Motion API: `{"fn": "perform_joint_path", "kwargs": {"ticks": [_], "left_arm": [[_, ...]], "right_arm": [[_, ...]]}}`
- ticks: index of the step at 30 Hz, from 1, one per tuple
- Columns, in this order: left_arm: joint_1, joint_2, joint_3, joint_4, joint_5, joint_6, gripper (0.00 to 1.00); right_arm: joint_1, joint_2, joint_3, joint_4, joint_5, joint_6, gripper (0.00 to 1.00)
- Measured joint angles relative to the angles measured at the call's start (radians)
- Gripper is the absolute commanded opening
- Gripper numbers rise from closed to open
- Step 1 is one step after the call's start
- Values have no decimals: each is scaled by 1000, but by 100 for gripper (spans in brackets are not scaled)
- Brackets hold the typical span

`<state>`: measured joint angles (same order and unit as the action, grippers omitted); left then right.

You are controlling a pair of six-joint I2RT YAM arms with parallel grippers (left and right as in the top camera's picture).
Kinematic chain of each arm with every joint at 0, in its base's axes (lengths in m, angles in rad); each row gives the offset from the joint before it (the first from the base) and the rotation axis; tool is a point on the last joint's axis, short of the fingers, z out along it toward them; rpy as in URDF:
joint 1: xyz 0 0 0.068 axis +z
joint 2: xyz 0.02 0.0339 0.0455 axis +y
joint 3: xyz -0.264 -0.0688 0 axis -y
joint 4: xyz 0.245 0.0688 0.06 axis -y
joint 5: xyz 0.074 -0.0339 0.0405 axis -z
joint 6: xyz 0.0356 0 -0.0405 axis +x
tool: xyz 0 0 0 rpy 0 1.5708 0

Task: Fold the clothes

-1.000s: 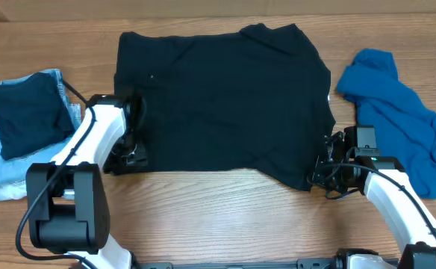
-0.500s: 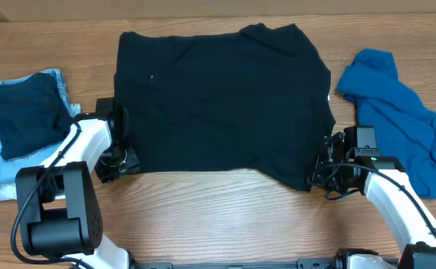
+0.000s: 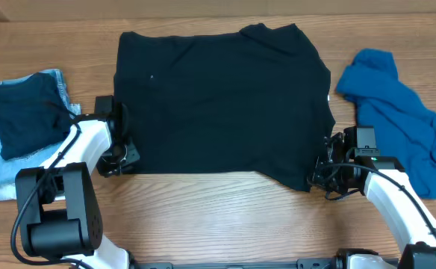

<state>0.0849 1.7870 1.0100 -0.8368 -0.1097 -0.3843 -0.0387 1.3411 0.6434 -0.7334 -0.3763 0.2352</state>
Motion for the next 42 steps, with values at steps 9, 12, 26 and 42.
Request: {"fn": "perform_joint_path", "kwargs": {"ticks": [9,12,26,42], "left_arm": [[0,-113,39,-109,-21,2,4],[8,-179,58,-111,-22,2,4],[80,-196,143,-117,56,55,7],[27,-196,222,186,113,77,15]], "right_arm": [[0,0,190,-49,105,0,4],[0,0,193,-80,182,0,4],[1,0,296,34,261,16,4],[1,21,303,245,246,-233,4]]}}
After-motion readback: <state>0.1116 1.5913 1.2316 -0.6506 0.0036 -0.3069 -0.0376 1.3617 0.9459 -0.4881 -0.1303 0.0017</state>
